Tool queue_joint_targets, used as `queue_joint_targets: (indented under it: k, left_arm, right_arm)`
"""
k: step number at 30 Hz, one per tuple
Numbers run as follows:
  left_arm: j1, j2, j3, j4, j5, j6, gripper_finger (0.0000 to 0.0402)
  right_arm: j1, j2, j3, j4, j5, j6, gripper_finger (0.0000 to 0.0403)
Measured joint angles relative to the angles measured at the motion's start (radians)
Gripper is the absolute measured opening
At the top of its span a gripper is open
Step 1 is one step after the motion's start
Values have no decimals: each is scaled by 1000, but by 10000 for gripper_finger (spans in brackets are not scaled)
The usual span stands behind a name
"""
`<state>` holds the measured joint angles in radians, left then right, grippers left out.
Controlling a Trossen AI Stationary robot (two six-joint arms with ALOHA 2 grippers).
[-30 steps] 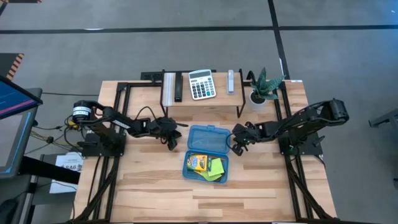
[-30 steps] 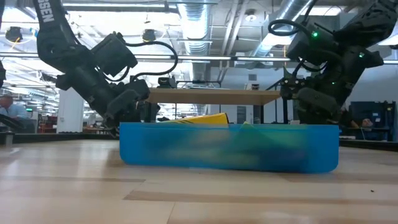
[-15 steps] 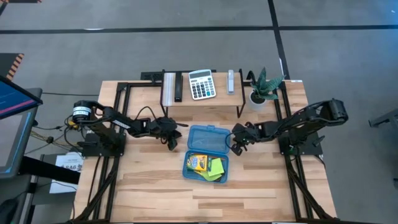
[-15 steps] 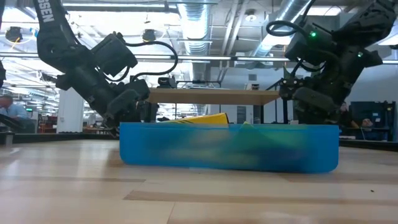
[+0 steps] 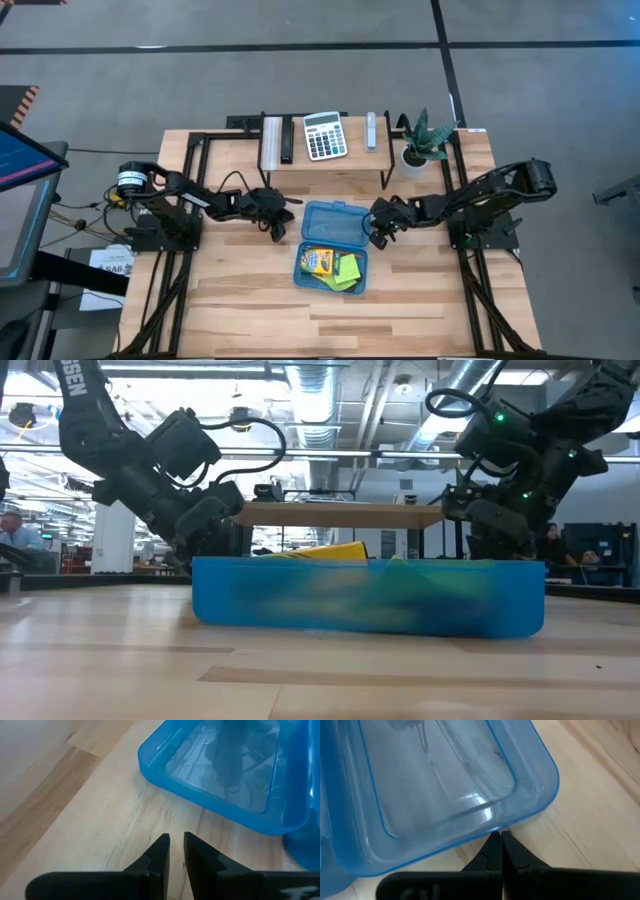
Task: Pack school essentials
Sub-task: Close the supply box
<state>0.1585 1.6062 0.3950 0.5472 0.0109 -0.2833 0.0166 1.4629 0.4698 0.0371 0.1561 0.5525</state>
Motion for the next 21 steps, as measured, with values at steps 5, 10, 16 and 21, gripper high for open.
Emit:
queue_joint_targets:
  k: [5, 10, 16, 21]
  left_arm:
    - [0, 0, 0, 51, 6, 2, 43]
    - [-1, 0, 0, 81, 35, 11, 43]
    - [-1, -1, 0, 31, -11, 5, 43]
    - [-1, -1, 0, -46, -48, -22, 43]
  right_arm:
    - [0, 1, -2, 31, -2, -11, 2]
    - [0, 1, -2, 59, -4, -13, 5]
    - [0, 0, 0, 75, -5, -22, 4]
    - [0, 0, 0, 75, -1, -18, 4]
